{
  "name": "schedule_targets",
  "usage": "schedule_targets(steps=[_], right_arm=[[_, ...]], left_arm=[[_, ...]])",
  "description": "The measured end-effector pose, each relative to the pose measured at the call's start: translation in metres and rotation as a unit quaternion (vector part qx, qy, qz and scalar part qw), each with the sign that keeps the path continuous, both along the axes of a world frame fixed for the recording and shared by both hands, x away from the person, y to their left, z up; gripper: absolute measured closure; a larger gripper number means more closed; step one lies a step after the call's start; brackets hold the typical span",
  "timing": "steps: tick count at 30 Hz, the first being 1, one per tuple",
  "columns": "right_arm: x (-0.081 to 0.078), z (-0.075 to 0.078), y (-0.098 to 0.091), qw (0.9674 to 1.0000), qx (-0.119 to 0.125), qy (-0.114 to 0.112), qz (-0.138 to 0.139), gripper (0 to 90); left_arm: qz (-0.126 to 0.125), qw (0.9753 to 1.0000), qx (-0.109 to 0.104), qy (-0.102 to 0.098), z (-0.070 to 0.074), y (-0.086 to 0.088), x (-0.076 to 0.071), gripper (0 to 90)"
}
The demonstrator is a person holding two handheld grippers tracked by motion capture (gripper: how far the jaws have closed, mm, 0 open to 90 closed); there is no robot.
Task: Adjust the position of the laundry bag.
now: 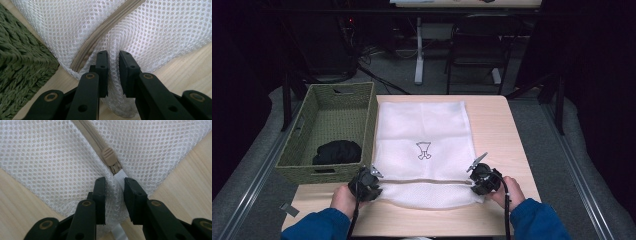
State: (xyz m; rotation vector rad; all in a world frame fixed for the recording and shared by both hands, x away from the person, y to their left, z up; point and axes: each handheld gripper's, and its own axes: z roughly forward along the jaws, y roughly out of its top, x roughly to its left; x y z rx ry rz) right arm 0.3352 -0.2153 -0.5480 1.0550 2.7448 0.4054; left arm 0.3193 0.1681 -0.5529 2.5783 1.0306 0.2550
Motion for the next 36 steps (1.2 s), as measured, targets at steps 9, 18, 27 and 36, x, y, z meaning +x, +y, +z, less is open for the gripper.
schedule_targets(steps=[9,18,27,36], right_arm=[[0.005,-0.001,0.000,1.0000,0.002,-0.004,0.000,69.3],[0.005,0.001,-0.002,0.9999,0.012,0.004,-0.006,52.2],[-0.004,0.031,-0.019,0.9945,0.094,-0.032,-0.033,9.5],[-0.011,0.039,-0.030,0.9904,0.122,-0.042,-0.049,4.4]], left_arm=[[0.001,0.9999,0.010,-0.005,0.001,-0.002,0.002,75.3],[-0.037,0.9965,0.054,-0.052,0.017,-0.015,-0.013,43.4],[-0.048,0.9960,-0.002,-0.075,0.032,-0.010,-0.023,15.8],[-0.062,0.9936,-0.015,-0.093,0.037,-0.015,-0.028,10.5]])
